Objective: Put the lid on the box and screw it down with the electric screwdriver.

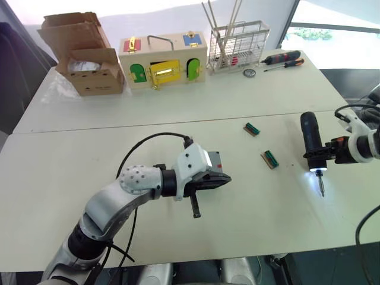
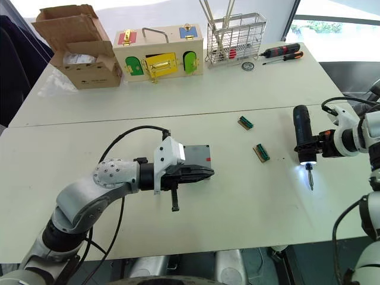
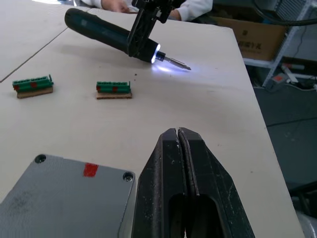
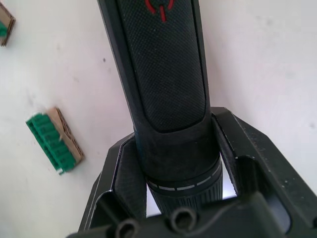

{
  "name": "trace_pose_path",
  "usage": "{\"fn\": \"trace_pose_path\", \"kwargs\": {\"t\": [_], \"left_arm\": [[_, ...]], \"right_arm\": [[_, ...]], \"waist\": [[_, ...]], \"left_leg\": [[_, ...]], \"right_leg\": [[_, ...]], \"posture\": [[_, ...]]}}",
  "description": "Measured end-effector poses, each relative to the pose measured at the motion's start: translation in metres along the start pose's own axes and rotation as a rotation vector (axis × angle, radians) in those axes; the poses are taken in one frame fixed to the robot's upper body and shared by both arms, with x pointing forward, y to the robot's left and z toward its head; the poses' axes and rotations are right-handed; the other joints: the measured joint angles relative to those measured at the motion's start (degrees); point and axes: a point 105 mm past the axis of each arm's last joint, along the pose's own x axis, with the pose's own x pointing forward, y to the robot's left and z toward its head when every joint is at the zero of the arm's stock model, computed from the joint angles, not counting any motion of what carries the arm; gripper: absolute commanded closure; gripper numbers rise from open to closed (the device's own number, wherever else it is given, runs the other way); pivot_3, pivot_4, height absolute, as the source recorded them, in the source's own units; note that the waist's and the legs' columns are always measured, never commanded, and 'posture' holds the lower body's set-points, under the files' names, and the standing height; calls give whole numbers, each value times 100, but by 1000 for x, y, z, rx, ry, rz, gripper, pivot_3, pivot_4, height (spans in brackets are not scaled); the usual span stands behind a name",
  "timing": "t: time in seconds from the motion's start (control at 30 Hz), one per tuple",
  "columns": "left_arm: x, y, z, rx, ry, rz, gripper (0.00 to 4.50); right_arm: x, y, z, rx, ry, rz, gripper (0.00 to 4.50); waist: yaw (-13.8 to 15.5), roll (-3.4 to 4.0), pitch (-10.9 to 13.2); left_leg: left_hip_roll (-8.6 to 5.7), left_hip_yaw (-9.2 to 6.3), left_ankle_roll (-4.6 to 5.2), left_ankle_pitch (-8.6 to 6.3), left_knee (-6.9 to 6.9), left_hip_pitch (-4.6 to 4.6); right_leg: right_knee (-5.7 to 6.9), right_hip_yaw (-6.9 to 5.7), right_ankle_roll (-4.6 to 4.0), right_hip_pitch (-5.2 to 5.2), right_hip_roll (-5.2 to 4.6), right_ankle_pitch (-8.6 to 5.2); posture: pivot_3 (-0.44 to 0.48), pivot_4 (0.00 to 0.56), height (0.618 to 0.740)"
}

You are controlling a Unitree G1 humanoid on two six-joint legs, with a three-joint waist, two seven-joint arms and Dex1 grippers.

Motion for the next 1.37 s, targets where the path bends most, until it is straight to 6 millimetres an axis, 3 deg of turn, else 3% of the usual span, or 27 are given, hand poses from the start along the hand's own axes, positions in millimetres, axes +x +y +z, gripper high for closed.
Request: {"fn": "trace_pose_path", "kwargs": {"t": [0.03, 0.1, 0.27, 0.4, 0.5, 0.6, 0.73, 0.8, 0.87, 0.93, 0.97, 1.13, 1.37], "left_arm": [[0, 2, 0, -3, 1, 13, 4500], [-1, 9, 1, -26, -12, 58, 4500], [-13, 30, 7, -67, -62, 165, 4500], [-25, 42, 6, -81, -66, 226, 4500], [-52, 62, 9, -148, -128, 336, 4500], [-87, 77, 4, -232, -178, 468, 4500], [-105, 79, -3, -298, -195, 521, 4500], [-117, 74, -21, -348, -143, 545, 4500], [-134, 61, -54, -436, -14, 565, 4500], [-140, 49, -67, -479, 50, 540, 4500], [-142, 43, -70, -490, 69, 524, 4500], [-144, 14, -86, -547, 146, 442, 4500], [-141, 13, -86, -548, 105, 451, 4500]], "right_arm": [[1, 0, 0, -7, 7, -1, 2719], [3, -2, 1, -21, 14, -1, 1681], [8, -3, 5, -48, 9, 0, 28], [9, -8, 8, -64, -8, -29, 28], [4, -14, 22, -93, -105, -77, 28], [-20, -16, 48, -155, -270, -106, 28], [-49, 3, 73, -267, -489, -58, 28], [-45, 34, 54, -360, -563, 99, 28], [-31, 79, -3, -481, -529, 314, 28], [-13, 99, -48, -505, -449, 406, 28], [-11, 106, -58, -507, -449, 427, 28], [-21, 114, -74, -507, -525, 429, 28], [-6, 126, -96, -475, -435, 504, 28]], "waist": [[7, -1, 1], [6, -10, 2], [-7, -18, 2], [0, -22, 1], [-8, -18, 2], [-25, -14, 4], [3, -25, 2], [19, -49, -9], [85, -53, -14], [145, -38, -7], [135, -34, -5], [124, -65, -16], [121, -61, -17]], "left_leg": [[0, -1, 0, 0, 1, 0], [-1, -2, -2, 1, 6, 1], [-3, -5, -6, 3, 8, 39], [-3, -5, -6, 3, 7, 45], [0, -5, -7, 3, 2, 44], [1, 2, -8, 2, -12, 43], [3, -3, -9, 2, -4, 46], [12, -26, -10, 0, -10, 53], [17, -36, -6, -7, -23, 52], [5, -24, -6, -6, 0, 33], [-4, -6, 12, -14, 8, 38], [6, 3, 51, -24, -2, 144], [6, -7, 53, -30, -14, 149]], "right_leg": [[-1, 0, 0, 1, 0, 0], [-2, 0, 1, 5, 0, 1], [-4, -1, 5, 43, 1, 8], [-6, 0, 5, 50, 1, 8], [-4, 3, 5, 41, 0, 8], [-3, 4, 6, 29, 4, 7], [-3, 3, 6, 41, 6, 7], [-5, -12, 8, 54, 11, 5], [3, -14, 11, 47, 14, 2], [3, -3, 11, 36, 3, 1], [2, 18, 3, 41, -4, 9], [-24, 19, -29, 150, 0, 6], [-26, 12, -4, 151, -2, 0]], "posture": [[0, 150, 734], [0, 150, 734], [0, 150, 734], [0, 150, 734], [0, 150, 734], [0, 150, 734], [0, 150, 734], [0, 150, 734], [0, 150, 734], [0, 150, 734], [0, 150, 734], [0, 150, 734], [0, 150, 734]]}}
